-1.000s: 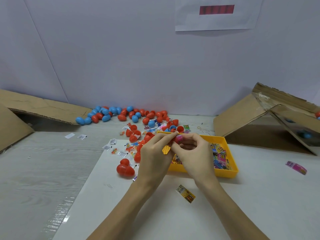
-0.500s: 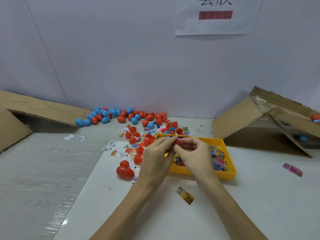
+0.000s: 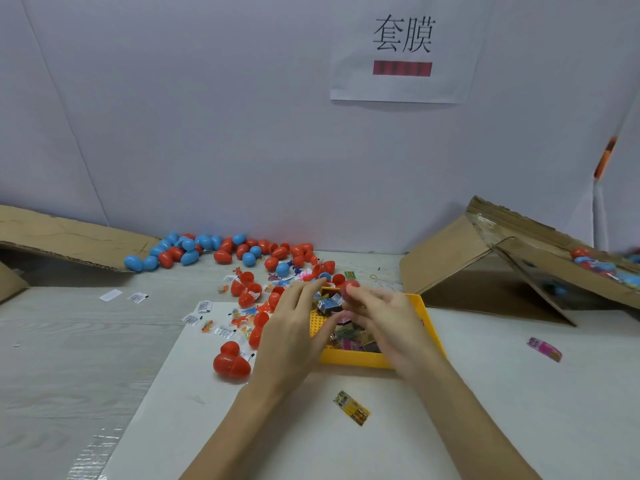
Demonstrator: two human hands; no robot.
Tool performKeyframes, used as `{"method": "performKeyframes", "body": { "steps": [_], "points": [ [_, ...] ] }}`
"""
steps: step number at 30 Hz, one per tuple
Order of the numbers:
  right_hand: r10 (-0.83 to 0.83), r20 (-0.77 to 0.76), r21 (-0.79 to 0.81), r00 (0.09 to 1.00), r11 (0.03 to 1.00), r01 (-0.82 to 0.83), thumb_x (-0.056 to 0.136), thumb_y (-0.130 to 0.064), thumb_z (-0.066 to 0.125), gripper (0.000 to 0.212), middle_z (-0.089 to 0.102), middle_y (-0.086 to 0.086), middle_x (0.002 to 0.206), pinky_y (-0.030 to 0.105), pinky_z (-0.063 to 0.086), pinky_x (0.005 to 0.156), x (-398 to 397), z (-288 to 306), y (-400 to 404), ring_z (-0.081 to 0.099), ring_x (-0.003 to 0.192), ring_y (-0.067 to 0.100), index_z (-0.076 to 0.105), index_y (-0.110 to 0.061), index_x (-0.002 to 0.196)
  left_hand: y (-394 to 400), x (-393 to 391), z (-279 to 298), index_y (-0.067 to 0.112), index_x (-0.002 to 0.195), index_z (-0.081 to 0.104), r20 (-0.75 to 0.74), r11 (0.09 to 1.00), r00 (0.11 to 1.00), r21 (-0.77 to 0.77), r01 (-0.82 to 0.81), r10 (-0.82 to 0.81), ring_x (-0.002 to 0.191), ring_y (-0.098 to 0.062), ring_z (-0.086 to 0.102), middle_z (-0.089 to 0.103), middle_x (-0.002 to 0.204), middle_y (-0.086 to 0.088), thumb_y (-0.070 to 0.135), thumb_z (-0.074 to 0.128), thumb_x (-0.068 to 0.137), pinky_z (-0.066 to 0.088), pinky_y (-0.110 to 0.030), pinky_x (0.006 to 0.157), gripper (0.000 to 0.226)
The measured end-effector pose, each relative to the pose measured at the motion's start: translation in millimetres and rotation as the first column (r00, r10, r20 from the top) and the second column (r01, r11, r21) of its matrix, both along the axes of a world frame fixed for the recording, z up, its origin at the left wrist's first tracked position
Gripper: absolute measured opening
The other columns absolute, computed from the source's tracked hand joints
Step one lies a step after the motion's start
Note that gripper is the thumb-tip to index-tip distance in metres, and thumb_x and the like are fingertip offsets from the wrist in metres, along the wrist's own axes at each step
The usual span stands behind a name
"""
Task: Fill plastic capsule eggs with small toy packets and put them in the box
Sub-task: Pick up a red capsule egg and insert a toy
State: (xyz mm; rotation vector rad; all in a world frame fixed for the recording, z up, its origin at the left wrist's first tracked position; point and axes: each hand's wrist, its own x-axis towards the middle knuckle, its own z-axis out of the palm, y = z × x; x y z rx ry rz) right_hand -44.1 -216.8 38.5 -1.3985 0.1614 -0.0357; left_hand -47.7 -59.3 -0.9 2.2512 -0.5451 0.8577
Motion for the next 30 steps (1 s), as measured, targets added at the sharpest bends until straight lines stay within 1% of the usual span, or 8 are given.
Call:
{"method": "performKeyframes", "body": {
  "steps": [2,4,7,9,12,23,27,30],
  "points": [
    [0.011,-0.001,0.355,1.000,0.935,-0.010,0.097,-0.007,0.067,0.022,0.074,0.021,0.105,0.025,0.062,0.074,14.1,25.9,-30.1,0.071,0.092,0.022,0.070,0.007,0.113,1.8,3.6,-2.1,0.011,0.134,0.062,-0.001,1.000,1.000,-0.002,-0.017,0.017,0.116,-0.017,0.061,0.064,0.125,-0.004,0.031,0.072,0.093,0.051,-0.022,0.093,0.046],
    [-0.088,0.080,0.629,0.993,0.777,0.018,0.095,-0.006,0.065,0.023,0.071,0.016,0.104,0.021,0.060,0.071,28.9,54.7,-67.6,0.069,0.093,0.021,0.067,0.006,0.114,3.9,7.7,-5.0,0.011,0.124,0.068,0.004,0.999,0.999,0.020,-0.034,0.034,0.113,-0.019,0.061,0.064,0.121,-0.003,0.026,0.072,0.094,0.052,-0.022,0.088,0.033],
    [-0.311,0.129,0.774,0.942,0.625,0.100,0.099,-0.019,0.065,0.027,0.066,0.015,0.122,0.024,0.060,0.079,45.1,79.0,-110.6,0.069,0.108,0.022,0.063,-0.001,0.119,5.0,12.5,-10.8,0.010,0.111,0.072,-0.024,0.992,0.998,0.113,-0.056,0.059,0.108,-0.020,0.059,0.063,0.115,-0.002,0.024,0.075,0.092,0.050,-0.022,0.081,0.023],
    [-0.274,0.079,0.712,0.959,0.688,0.138,0.099,-0.024,0.066,0.039,0.064,0.015,0.125,0.024,0.061,0.079,49.7,70.0,-115.1,0.068,0.109,0.020,0.059,0.000,0.129,7.0,15.3,-14.9,0.013,0.113,0.072,-0.067,0.988,0.995,0.143,-0.062,0.072,0.110,-0.018,0.055,0.062,0.116,0.000,0.028,0.073,0.094,0.049,-0.024,0.085,0.024],
    [-0.077,0.031,0.530,0.997,0.847,0.049,0.098,-0.015,0.063,0.028,0.069,0.011,0.109,0.025,0.058,0.079,44.2,35.7,-94.0,0.069,0.097,0.019,0.066,-0.001,0.122,9.7,18.2,-18.8,0.016,0.115,0.071,-0.120,0.990,0.989,0.119,-0.070,0.084,0.112,-0.015,0.050,0.060,0.117,0.002,0.034,0.070,0.095,0.044,-0.023,0.090,0.028],
    [0.195,-0.030,0.379,0.980,0.910,-0.170,0.101,-0.013,0.061,0.023,0.076,0.010,0.096,0.023,0.061,0.070,26.9,-28.0,-28.0,0.075,0.084,0.015,0.076,-0.001,0.114,10.7,20.9,-20.2,0.022,0.127,0.062,-0.254,0.991,0.960,0.088,-0.099,0.119,0.124,-0.009,0.041,0.050,0.129,0.006,0.047,0.070,0.092,0.036,-0.017,0.100,0.044],
    [0.181,-0.020,0.383,0.983,0.910,-0.159,0.101,-0.010,0.061,0.022,0.076,0.009,0.092,0.023,0.060,0.067,29.1,-32.5,-29.8,0.074,0.080,0.015,0.079,-0.002,0.108,9.2,27.7,-10.8,0.023,0.129,0.057,-0.335,0.980,0.929,0.169,-0.107,0.159,0.116,-0.009,0.043,0.049,0.126,0.006,0.053,0.070,0.090,0.038,-0.017,0.091,0.050],
    [0.183,-0.003,0.370,0.983,0.913,-0.169,0.101,-0.010,0.060,0.022,0.076,0.009,0.091,0.023,0.059,0.065,30.2,-34.2,-30.4,0.073,0.078,0.014,0.081,-0.003,0.103,11.2,50.2,9.4,0.020,0.121,0.064,-0.438,0.993,0.893,0.011,-0.114,0.107,0.096,-0.005,0.057,0.063,0.113,0.006,0.050,0.064,0.095,0.046,-0.016,0.074,0.040]
  ]
}}
